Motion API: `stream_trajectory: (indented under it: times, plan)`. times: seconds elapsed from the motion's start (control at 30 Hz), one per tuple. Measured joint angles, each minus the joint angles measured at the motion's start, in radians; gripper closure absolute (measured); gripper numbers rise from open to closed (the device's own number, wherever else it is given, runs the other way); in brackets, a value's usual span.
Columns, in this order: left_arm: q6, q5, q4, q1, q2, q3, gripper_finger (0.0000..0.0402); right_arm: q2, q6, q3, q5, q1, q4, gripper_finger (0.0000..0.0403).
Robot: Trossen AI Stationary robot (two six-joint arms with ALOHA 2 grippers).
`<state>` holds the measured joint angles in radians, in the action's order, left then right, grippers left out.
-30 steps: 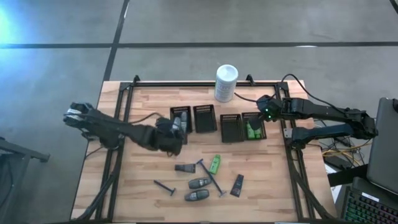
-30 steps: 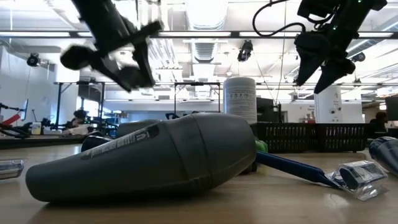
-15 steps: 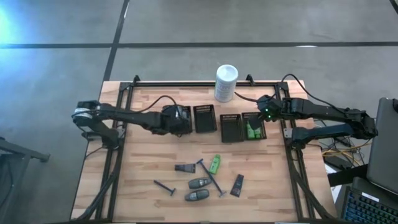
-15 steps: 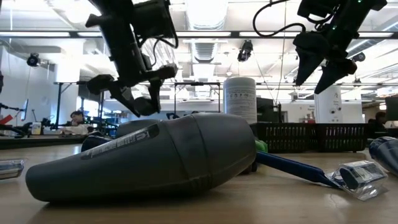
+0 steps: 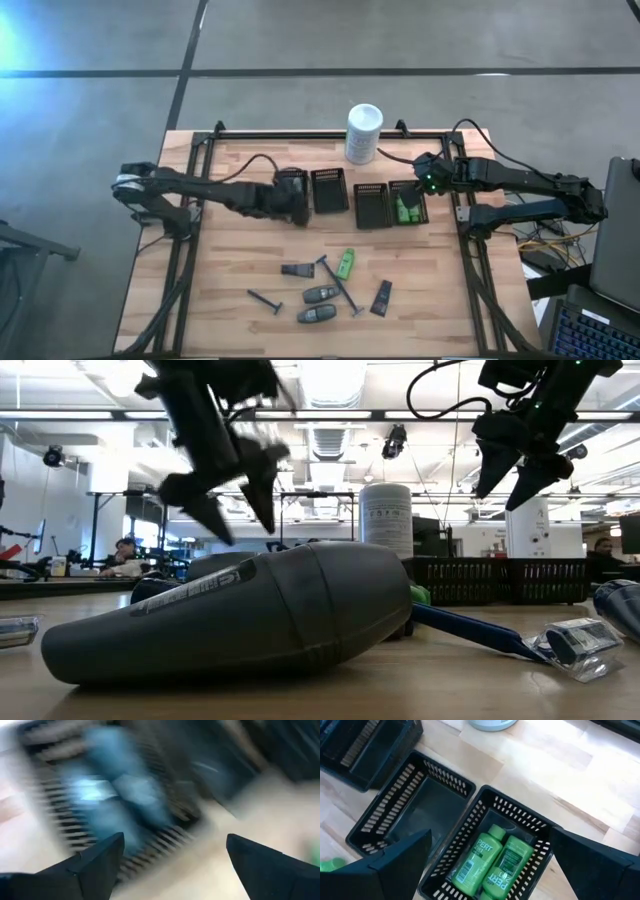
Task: Pick & Place Travel size toiletries
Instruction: Put the black deodorant into the left black bin
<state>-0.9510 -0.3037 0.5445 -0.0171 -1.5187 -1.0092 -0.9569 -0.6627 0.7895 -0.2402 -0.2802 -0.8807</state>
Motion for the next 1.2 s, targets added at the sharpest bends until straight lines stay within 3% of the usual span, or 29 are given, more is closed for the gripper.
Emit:
stream_trajectory:
  times: [0.1, 0.17, 0.23, 0.53, 0.7, 0.8, 0.97, 1.2]
  plan:
    - [0.216, 0.236, -0.071, -0.070, 0.001, 0.000, 0.0057, 0.000, 0.024, 0.000, 0.022, 0.000, -0.001, 0.0003]
    - [0.238, 0.355, -0.102, -0.115, -0.008, 0.000, 0.0064, 0.000, 0.031, 0.000, 0.033, 0.000, -0.001, 0.0003]
    - [0.254, 0.402, -0.129, -0.165, -0.019, 0.000, 0.0071, 0.000, 0.031, 0.000, 0.033, 0.000, -0.001, 0.0003]
    - [0.397, 0.345, -0.292, -0.359, -0.109, -0.004, 0.0101, -0.001, 0.038, 0.000, 0.036, 0.000, -0.002, 0.0003]
    - [0.474, 0.306, -0.295, -0.390, -0.229, -0.121, 0.0107, -0.001, 0.038, 0.000, 0.037, 0.000, -0.008, 0.0003]
    - [0.533, 0.267, -0.198, -0.400, -0.326, -0.240, 0.0107, -0.001, 0.052, 0.000, 0.040, 0.000, -0.027, 0.0003]
    - [0.463, 0.186, -0.075, -0.405, -0.393, -0.349, 0.0108, -0.001, 0.094, -0.001, 0.040, 0.000, -0.072, 0.0003]
    - [0.399, 0.231, -0.076, -0.414, -0.435, -0.346, 0.0108, -0.001, 0.158, -0.001, 0.034, 0.000, -0.081, 0.0003]
